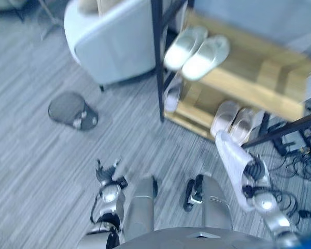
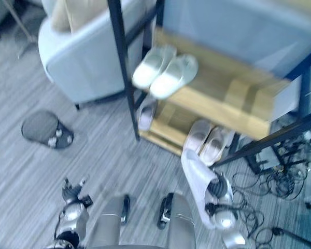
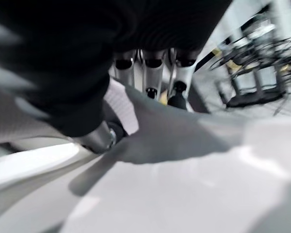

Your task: Arrange the slippers neatly on the shoe rack.

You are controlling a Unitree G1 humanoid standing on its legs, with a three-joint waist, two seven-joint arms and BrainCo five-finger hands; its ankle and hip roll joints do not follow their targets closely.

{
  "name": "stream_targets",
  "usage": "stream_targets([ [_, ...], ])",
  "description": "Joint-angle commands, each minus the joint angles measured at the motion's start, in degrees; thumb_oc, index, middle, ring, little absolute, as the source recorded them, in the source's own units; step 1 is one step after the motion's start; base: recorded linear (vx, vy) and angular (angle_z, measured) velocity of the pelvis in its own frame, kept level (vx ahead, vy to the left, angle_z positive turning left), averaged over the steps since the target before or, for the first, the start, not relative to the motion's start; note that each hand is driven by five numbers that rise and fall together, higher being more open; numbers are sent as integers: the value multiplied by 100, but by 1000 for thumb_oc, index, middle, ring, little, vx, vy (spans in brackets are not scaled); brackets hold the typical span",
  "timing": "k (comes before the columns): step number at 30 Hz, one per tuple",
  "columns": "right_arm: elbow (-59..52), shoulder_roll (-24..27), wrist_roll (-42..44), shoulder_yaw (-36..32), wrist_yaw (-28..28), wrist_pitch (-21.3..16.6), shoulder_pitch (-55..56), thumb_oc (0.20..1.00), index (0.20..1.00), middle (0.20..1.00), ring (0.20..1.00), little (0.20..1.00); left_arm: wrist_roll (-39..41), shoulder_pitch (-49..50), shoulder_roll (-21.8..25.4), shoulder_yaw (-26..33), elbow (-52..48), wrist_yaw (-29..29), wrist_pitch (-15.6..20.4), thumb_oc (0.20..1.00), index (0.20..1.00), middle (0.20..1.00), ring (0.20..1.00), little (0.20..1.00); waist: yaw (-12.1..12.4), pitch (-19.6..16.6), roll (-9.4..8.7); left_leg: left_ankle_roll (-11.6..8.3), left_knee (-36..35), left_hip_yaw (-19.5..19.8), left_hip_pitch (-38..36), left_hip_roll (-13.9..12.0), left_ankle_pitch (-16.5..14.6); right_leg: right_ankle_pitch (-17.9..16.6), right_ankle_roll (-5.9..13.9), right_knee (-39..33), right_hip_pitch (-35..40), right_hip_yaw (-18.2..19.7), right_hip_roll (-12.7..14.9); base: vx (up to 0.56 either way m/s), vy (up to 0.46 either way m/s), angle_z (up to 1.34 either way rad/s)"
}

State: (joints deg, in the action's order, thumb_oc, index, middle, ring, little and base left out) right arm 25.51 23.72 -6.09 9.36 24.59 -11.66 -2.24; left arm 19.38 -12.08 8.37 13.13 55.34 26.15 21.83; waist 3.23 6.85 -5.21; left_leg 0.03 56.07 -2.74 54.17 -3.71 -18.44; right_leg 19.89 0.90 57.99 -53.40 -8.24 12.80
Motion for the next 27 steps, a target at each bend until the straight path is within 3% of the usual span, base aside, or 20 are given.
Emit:
stream_targets([
  [1,-1060,603,648,-98,-427,-124,-56,200,200,200,200,200,784,-401,248,276,-40,-246,250,1000,1000,1000,1000,1000,31,-607,-150,150,864,52,1073,-182,-255,155,-117,347,-823,333,202,-52,23,-44],
  [2,-1060,603,648,-98,-427,-124,-56,200,200,200,200,200,784,-401,248,276,-40,-246,250,1000,1000,1000,1000,1000,31,-607,-150,150,864,52,1073,-182,-255,155,-117,347,-823,333,202,18,4,-12],
  [3,-1266,833,822,-59,-617,43,-719,200,200,200,200,200,950,-730,335,365,-222,-238,113,1000,1000,1000,1000,1000,17,-661,-188,159,1738,38,1857,-204,-650,507,-146,1169,-1580,471,290,41,18,13],
  [4,-1446,430,609,314,-303,381,-2278,200,200,200,200,200,1117,-1099,234,410,-480,-139,68,1000,1000,1000,1000,1000,52,-671,-177,165,2653,55,2837,-207,-891,705,-176,2031,-2625,692,441,49,18,13],
  [5,-1440,424,607,321,-301,384,-2296,200,200,200,200,200,1116,-1107,240,420,-479,-139,66,1000,1000,1000,1000,1000,38,-690,-188,165,2678,48,2878,-205,-902,719,-173,2065,-2675,709,444,34,34,10],
  [7,-1460,339,601,281,-562,1127,-3442,200,200,200,200,200,1228,-1322,193,498,-773,-131,54,1000,1000,1000,1000,1000,72,-624,-186,167,3501,11,3507,-275,-1234,940,-171,2879,-3323,919,527,136,-11,16],
  [9,-1221,222,603,323,-845,1451,-4211,200,200,200,200,200,1303,-1441,150,530,-934,-152,-14,1000,1000,1000,1000,1000,114,-341,-234,158,3924,-26,3578,-335,-1426,1090,-150,3381,-3477,1141,586,145,-55,24],
  [11,34,-70,535,513,-999,1703,-5574,200,200,200,200,200,1108,-1566,22,335,-1317,-268,-298,1000,1000,1000,1000,1000,256,298,-278,105,4596,-4,3578,-401,-1681,1304,-93,4182,-3656,1567,694,131,-49,28],
  [16,1551,-115,778,745,-769,1841,-7071,200,200,200,200,200,1113,-1326,-114,236,-1852,-538,-537,1000,1000,1000,1000,1000,477,1182,-71,119,5726,328,3578,-417,-2140,1530,-20,5331,-3656,1885,791,107,22,17],
  [20,3228,-59,1480,887,-450,1849,-8290,200,200,200,200,200,1320,-717,-198,394,-2050,-742,-571,1000,1000,1000,1000,1000,625,1845,120,215,6748,526,3578,-378,-2552,1603,92,6189,-3656,2226,794,99,61,-1],
  [23,3796,46,1776,1005,-331,1728,-8613,200,200,200,200,200,1331,-458,-248,478,-2117,-822,-557,1000,1000,1000,1000,1000,649,1989,185,245,6995,509,3578,-349,-2687,1674,118,6393,-3656,2353,823,78,52,3],
  [27,4111,168,2444,900,211,1195,-9135,200,200,200,200,200,1171,-38,-254,475,-1899,-876,-406,1000,1000,1000,1000,1000,649,2067,239,288,7243,484,3578,-335,-2886,1690,144,6633,-3656,2533,930,72,63,6],
])
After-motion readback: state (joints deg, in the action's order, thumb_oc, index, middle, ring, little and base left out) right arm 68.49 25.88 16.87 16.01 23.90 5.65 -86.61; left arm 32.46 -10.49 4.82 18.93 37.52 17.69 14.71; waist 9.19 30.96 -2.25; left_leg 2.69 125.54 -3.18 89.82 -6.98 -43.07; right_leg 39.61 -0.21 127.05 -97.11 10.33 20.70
